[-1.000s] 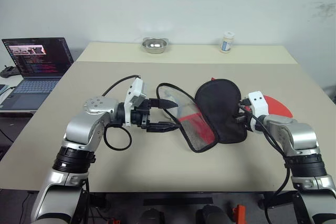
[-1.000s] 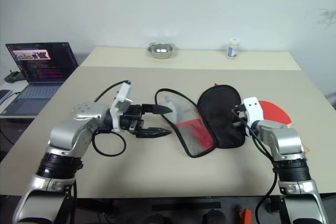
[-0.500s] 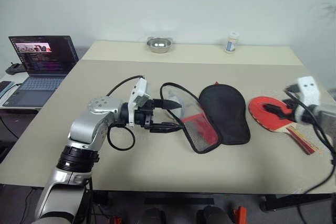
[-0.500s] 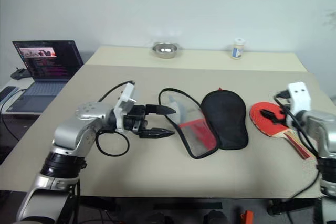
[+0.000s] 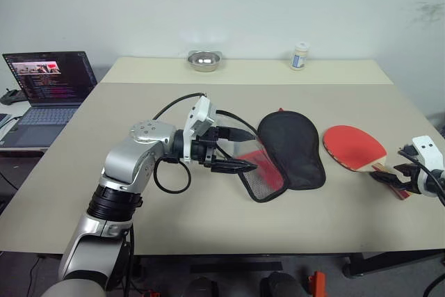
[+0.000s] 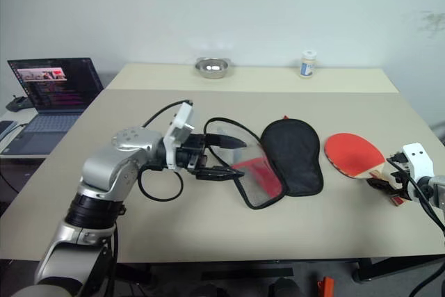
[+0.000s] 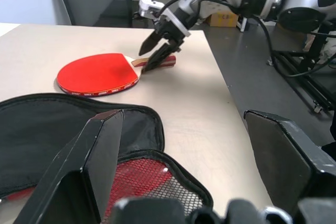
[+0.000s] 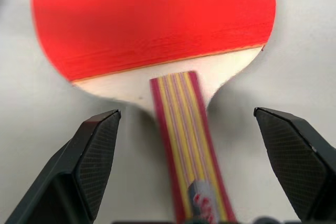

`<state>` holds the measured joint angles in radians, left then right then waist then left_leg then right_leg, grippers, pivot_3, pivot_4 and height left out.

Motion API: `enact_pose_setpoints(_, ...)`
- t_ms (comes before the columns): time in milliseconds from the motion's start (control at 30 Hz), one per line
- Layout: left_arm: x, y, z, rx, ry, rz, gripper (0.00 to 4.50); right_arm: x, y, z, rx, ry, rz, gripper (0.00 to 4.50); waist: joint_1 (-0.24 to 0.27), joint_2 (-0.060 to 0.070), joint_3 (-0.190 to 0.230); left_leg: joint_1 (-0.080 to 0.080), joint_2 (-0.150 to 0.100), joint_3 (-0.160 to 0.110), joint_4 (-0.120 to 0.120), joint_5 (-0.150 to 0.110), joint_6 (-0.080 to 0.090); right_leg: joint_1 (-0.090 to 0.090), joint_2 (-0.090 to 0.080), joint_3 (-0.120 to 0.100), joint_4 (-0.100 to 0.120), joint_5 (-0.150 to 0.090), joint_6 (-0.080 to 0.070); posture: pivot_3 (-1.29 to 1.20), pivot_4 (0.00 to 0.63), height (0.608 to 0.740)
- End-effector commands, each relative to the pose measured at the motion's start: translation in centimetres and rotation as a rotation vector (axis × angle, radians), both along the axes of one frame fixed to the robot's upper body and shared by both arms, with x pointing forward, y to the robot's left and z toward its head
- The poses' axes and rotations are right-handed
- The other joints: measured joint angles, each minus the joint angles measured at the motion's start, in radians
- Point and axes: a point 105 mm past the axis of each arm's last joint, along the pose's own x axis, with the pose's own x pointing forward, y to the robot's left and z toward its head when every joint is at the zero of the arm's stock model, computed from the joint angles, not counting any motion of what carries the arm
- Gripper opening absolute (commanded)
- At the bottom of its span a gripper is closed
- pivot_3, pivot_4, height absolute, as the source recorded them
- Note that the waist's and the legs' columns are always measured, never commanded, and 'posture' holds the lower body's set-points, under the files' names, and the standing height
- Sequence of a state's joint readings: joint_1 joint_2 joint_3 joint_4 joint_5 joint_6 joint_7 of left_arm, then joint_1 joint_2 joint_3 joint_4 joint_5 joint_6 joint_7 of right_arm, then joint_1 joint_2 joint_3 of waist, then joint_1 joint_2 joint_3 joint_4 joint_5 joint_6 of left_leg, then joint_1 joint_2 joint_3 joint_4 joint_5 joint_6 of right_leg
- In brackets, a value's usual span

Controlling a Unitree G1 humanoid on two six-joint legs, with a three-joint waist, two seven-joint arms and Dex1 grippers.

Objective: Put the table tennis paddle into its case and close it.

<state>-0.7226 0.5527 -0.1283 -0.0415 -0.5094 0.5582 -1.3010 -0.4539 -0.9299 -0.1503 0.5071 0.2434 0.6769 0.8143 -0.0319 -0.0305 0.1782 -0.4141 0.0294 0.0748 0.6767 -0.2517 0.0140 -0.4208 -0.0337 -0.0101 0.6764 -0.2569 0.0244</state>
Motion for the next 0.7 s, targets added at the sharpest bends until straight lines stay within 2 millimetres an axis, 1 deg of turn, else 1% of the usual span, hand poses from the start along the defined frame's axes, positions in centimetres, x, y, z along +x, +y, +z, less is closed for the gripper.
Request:
enact_pose_setpoints(33,-0.4,-0.1,1.0,-0.008,-0.053,-0.024,4.0,0.6,0.1,0.0,-0.002,-0.002,0.022,4.48,0.0,0.0,0.0,0.0,0.0,0.0,0.0,0.0,0.0,0.0,0.0,0.0,0.0,0.0,0.0,0.0,0.15,0.74)
enact_pose_setpoints(200,-0.2,0.5,0.8,-0.003,-0.056,-0.005,4.0,0.7,0.5,-1.5,0.027,0.055,0.014,4.48,-0.001,0.0,0.0,0.0,0.0,0.001,0.001,0.0,0.0,0.0,0.0,0.0,-0.001,0.0,0.0,0.0,0.15,0.74)
enact_pose_setpoints(300,0.2,1.0,0.7,-0.001,-0.063,0.026,4.0,1.0,0.7,-1.7,0.042,0.045,-0.009,3.91,-0.001,-0.001,-0.001,0.001,0.0,0.0,0.001,0.0,0.0,0.002,-0.001,0.0,0.0,0.0,0.0,0.0,0.15,0.74)
enact_pose_setpoints(433,0.6,1.5,0.4,0.005,-0.073,0.056,4.0,1.2,0.2,-1.4,0.039,0.013,-0.072,2.63,-0.002,-0.001,-0.001,0.004,0.001,0.001,0.001,0.0,0.0,0.003,0.0,0.001,0.001,0.0,0.0,0.0,0.15,0.74)
enact_pose_setpoints(500,0.7,1.7,0.3,0.006,-0.072,0.065,4.0,1.4,0.1,-0.7,0.053,-0.015,-0.093,1.98,-0.002,-0.001,-0.001,0.005,0.001,0.001,0.001,0.0,0.0,0.005,0.0,0.001,0.0,0.0,0.0,0.0,0.15,0.74)
enact_pose_setpoints(567,0.8,2.0,0.3,0.009,-0.073,0.076,4.0,1.5,-0.1,0.4,0.06,-0.054,-0.11,1.37,-0.001,-0.001,-0.001,0.006,0.001,0.001,0.001,0.0,0.0,0.006,-0.001,0.0,0.0,0.0,0.0,0.0,0.15,0.74)
enact_pose_setpoints(600,1.0,2.3,0.3,0.011,-0.074,0.088,4.0,1.6,-0.1,1.3,0.068,-0.083,-0.117,1.15,0.0,-0.001,-0.001,0.006,0.0,0.001,0.001,0.0,0.0,0.006,-0.001,0.0,0.0,0.0,0.0,0.0,0.15,0.74)
enact_pose_setpoints(633,1.1,2.5,0.3,0.012,-0.075,0.098,4.0,1.6,0.0,2.1,0.072,-0.106,-0.121,1.05,0.0,0.0,0.0,0.006,0.0,0.001,0.001,0.0,0.0,0.006,-0.002,0.0,0.0,0.0,0.0,0.0,0.15,0.74)
enact_pose_setpoints(667,1.2,2.7,0.3,0.014,-0.076,0.107,4.0,1.6,0.2,2.9,0.075,-0.129,-0.12,1.05,0.001,0.001,0.001,0.006,0.0,0.001,0.001,0.0,0.0,0.006,-0.002,0.0,0.0,0.0,0.0,0.0,0.15,0.74)
enact_pose_setpoints(700,1.4,3.0,0.3,0.016,-0.079,0.121,4.0,1.7,0.6,4.2,0.083,-0.165,-0.115,1.05,0.001,0.002,0.001,0.005,0.0,0.001,0.0,0.0,0.0,0.005,-0.002,0.0,0.0,0.0,0.0,0.0,0.15,0.74)
